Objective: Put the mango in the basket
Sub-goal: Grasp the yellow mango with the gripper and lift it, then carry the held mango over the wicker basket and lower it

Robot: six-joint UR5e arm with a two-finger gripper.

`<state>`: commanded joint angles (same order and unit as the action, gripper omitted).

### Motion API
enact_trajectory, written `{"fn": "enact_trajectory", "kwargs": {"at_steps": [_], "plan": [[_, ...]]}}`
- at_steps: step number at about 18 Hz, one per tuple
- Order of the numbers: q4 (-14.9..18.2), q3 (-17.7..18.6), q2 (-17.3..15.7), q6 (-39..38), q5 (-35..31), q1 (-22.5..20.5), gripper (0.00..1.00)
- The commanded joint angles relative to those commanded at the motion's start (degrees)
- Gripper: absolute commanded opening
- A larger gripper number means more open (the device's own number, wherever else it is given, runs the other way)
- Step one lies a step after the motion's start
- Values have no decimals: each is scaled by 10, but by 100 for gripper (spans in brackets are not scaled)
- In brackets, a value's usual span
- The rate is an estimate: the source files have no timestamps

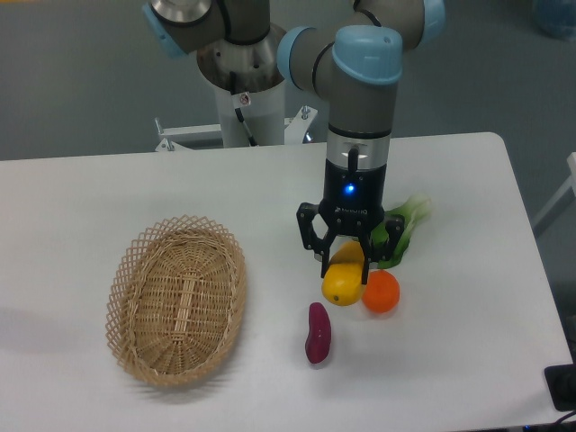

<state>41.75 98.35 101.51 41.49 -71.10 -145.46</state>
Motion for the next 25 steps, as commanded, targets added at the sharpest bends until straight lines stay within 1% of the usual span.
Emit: {"fn": "enact_trajectory", "kwargs": {"at_steps": [4,8,13,15,17,22,25], "plan": [[0,0,0,0,1,1,43],[0,10,-1,1,0,1,43],[1,11,-4,-27,0,16,43],[1,13,-8,-48,-1,34,43],[1,14,-10,-85,-2,48,43],[1,19,1,-163,-12,103,43],[2,20,14,-178,-36,146,43]]}}
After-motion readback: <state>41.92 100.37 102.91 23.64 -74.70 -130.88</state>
